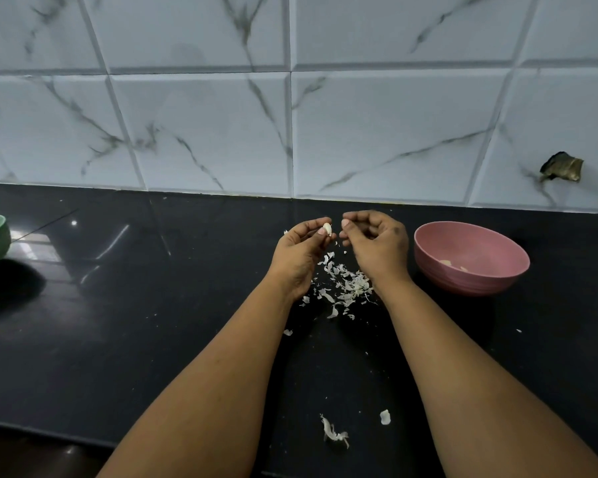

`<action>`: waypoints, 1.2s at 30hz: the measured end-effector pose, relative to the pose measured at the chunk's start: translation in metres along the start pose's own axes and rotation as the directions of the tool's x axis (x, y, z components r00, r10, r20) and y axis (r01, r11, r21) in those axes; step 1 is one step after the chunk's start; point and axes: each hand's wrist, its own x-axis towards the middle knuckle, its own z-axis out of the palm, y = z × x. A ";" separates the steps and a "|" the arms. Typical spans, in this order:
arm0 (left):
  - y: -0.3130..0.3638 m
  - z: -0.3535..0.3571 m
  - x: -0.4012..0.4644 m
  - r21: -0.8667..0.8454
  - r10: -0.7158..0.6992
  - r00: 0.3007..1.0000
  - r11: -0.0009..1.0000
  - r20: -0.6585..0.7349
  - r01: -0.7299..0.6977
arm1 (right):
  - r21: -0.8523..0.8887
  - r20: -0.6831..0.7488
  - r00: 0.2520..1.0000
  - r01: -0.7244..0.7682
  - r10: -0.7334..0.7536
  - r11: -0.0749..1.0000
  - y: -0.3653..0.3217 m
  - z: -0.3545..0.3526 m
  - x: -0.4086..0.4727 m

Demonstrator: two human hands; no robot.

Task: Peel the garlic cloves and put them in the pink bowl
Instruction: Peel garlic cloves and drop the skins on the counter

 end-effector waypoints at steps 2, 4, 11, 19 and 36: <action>0.000 0.000 0.000 0.010 -0.001 1.000 1.000 0.007 0.001 | -0.026 0.019 1.000 0.002 -0.002 1.000 0.002 0.001 0.000; 0.000 -0.001 0.000 0.012 0.001 1.000 1.000 0.006 -0.001 | -0.097 0.045 0.999 0.018 -0.013 0.995 0.004 0.000 -0.001; 0.000 -0.002 -0.002 0.122 0.032 0.998 0.992 0.051 -0.038 | -0.234 0.124 0.992 0.048 -0.020 0.971 0.003 0.000 -0.004; -0.001 -0.006 0.001 0.356 0.131 0.990 0.924 0.053 -0.141 | -0.263 0.160 0.987 0.041 0.002 0.964 0.009 -0.001 -0.003; -0.010 -0.007 0.006 0.419 0.126 0.992 0.900 0.015 -0.120 | -0.297 0.136 0.991 0.047 -0.006 0.954 0.011 0.000 -0.003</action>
